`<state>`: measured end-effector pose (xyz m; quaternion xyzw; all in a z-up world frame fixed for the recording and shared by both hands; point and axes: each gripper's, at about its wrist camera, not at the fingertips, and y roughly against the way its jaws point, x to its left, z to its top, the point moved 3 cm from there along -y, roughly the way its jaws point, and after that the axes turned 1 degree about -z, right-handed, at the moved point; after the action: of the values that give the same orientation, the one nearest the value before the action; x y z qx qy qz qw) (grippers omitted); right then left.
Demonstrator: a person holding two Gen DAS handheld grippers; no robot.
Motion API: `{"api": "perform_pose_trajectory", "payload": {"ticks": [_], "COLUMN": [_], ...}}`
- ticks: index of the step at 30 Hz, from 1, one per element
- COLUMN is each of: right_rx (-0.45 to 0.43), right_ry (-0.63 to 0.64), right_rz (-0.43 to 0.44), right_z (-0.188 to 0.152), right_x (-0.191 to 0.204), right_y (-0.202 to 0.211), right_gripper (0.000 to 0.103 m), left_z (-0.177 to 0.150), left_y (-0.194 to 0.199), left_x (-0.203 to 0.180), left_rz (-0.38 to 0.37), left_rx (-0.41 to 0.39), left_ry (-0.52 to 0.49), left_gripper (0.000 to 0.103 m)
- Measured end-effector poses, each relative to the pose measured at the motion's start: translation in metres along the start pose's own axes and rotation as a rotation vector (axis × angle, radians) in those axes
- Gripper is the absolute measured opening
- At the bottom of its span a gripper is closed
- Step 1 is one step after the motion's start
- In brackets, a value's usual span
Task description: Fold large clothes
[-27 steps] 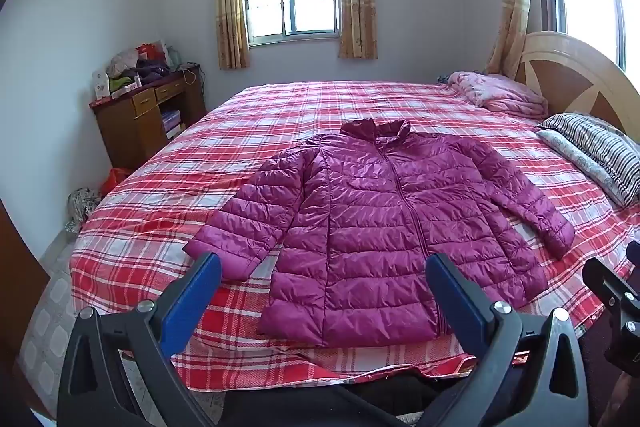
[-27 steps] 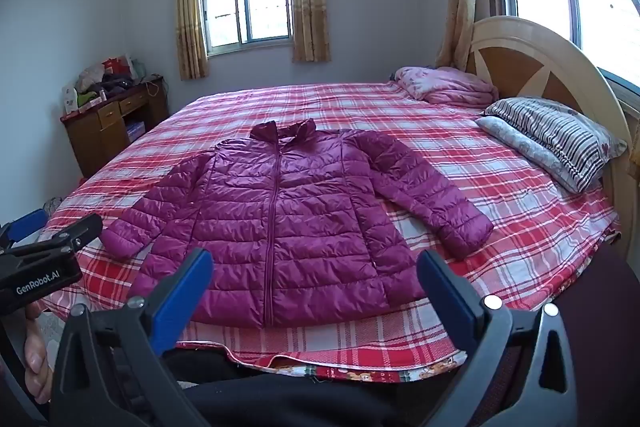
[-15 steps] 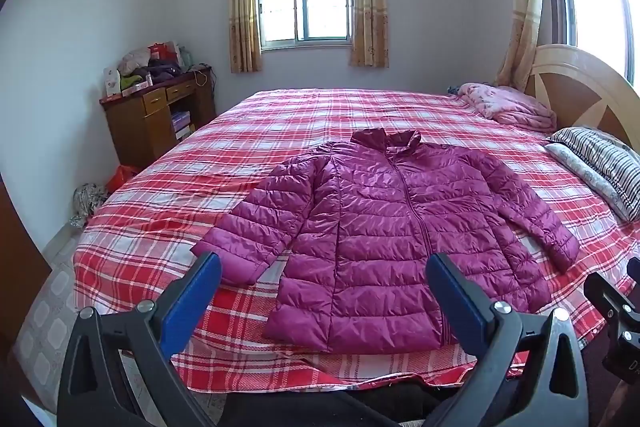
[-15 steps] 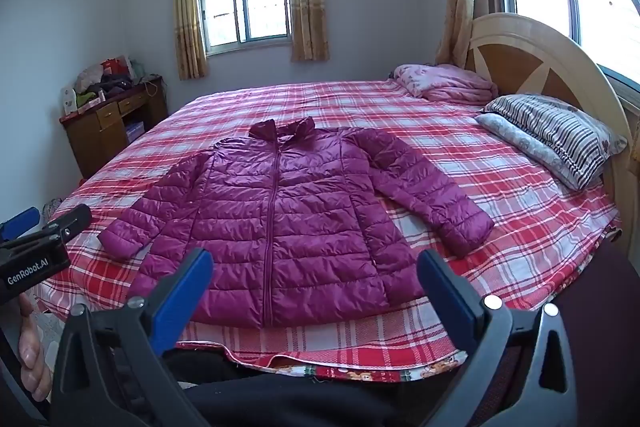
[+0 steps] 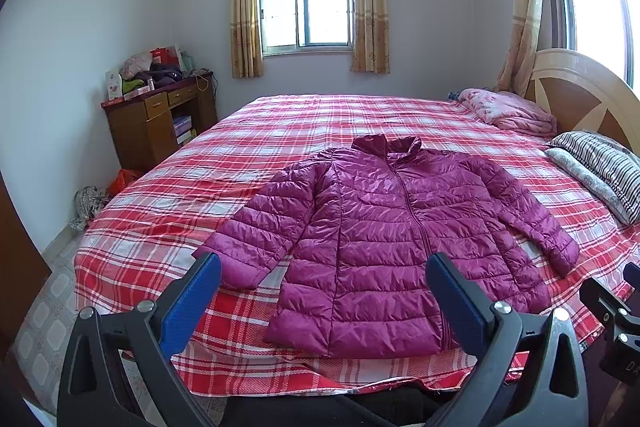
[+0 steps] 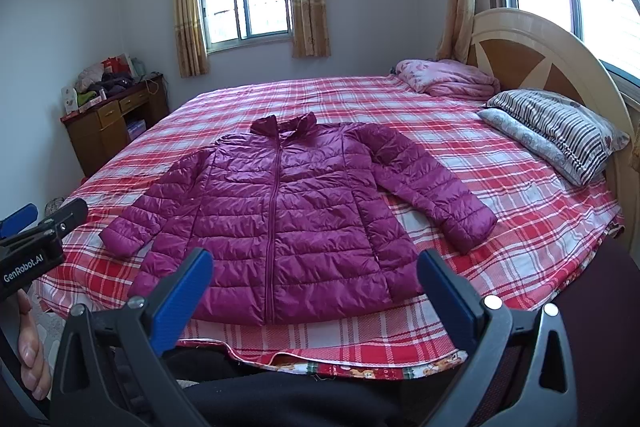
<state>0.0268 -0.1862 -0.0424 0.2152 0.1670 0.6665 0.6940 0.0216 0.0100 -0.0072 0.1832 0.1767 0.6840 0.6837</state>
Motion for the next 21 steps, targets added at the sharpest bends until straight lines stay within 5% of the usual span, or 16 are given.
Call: {"api": "perform_pose_trajectory", "payload": {"ticks": [21], "right_rx": [0.008], "right_ry": [-0.005], "right_rz": [0.002], "right_z": [-0.0010], "right_x": [0.0001], "right_y": [-0.0022], "right_gripper": [0.103], "left_z": [0.0010], "left_y": [-0.0004], "left_x": [0.0021], "left_rz": [-0.002], "left_rx": [0.003], "left_ry": [0.002], "left_gripper": [0.102]}}
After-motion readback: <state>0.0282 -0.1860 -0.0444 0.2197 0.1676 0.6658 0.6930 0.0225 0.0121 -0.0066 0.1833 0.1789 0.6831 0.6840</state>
